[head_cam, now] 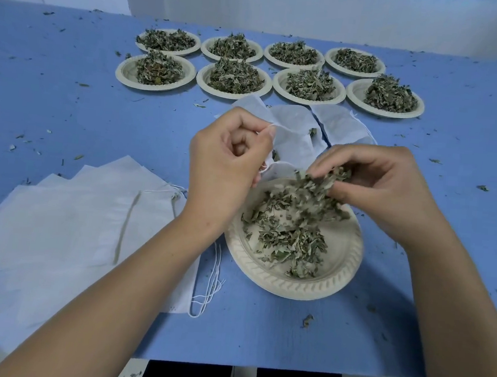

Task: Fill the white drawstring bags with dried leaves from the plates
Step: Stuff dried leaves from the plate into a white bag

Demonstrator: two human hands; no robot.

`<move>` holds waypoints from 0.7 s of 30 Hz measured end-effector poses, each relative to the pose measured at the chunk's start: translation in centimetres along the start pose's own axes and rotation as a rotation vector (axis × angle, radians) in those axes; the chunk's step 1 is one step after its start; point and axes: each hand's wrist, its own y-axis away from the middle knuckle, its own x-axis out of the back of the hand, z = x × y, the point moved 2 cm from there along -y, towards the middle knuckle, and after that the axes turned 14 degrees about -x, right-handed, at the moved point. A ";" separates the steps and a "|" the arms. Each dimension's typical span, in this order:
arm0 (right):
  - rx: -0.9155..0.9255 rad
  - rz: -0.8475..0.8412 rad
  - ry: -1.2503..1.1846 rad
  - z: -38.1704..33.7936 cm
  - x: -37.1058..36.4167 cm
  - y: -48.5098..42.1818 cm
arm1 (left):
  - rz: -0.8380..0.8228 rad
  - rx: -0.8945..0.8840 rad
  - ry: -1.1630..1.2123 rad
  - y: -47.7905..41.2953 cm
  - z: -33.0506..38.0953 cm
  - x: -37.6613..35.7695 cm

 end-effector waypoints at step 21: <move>0.301 0.252 0.544 1.0 -1.9 -0.6 | -0.131 -0.026 -0.035 0.7 -0.2 -0.9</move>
